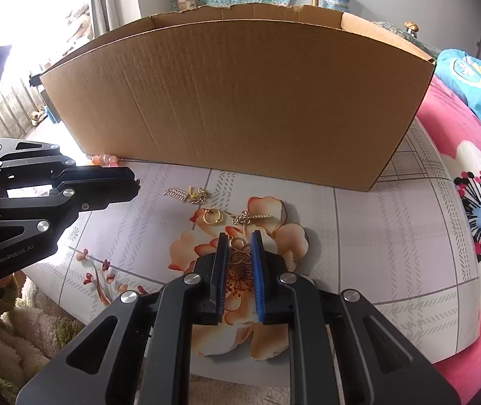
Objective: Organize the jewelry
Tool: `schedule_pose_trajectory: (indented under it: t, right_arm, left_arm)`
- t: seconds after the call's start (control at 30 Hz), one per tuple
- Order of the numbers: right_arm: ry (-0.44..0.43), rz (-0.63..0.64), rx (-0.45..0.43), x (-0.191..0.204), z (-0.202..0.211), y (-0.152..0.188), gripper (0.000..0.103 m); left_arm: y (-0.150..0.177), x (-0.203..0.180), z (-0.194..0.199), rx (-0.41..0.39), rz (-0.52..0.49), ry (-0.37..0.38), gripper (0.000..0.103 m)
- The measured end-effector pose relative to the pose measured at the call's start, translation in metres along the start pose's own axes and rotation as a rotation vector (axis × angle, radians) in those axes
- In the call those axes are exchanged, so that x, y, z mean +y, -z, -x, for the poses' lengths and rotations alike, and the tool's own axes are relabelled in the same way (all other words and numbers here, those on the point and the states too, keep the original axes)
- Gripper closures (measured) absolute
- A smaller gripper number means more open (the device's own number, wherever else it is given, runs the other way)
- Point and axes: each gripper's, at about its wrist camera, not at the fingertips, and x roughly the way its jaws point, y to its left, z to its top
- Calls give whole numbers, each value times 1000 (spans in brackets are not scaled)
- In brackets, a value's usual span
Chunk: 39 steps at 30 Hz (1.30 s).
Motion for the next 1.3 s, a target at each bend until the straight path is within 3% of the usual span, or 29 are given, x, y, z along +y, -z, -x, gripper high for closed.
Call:
schedule_pose_trajectory:
  t: [0.27, 0.3, 0.33, 0.7, 0.8, 0.87, 1.17, 1.3]
  right_arm:
    - [-12, -42, 3, -7, 4, 0, 90]
    - [-17, -48, -1, -8, 7, -1, 91]
    - [-19, -50, 2, -10, 8, 0, 103]
    - [-40, -66, -57, -11, 32, 7, 103]
    - [-54, -63, -47, -12, 31, 10, 92]
    - [-75, -46, -38, -6, 28, 9, 74]
    - [-94, 35, 42, -7, 4, 2, 73]
    - [-44, 100, 36, -3, 0, -1, 85]
  left_arm:
    - [0, 3, 11, -31, 0, 7, 97]
    - [0, 3, 13, -35, -1, 7, 97]
    - [-1, 2, 15, -41, -2, 7, 97]
    - [-5, -10, 48, -109, -19, -13, 97]
    - [-3, -13, 49, -105, -19, -6, 97]
    - [-1, -15, 47, -101, -20, 3, 97]
    - [5, -15, 32, -70, -22, 10, 97]
    - [5, -9, 25, -58, -7, 17, 97]
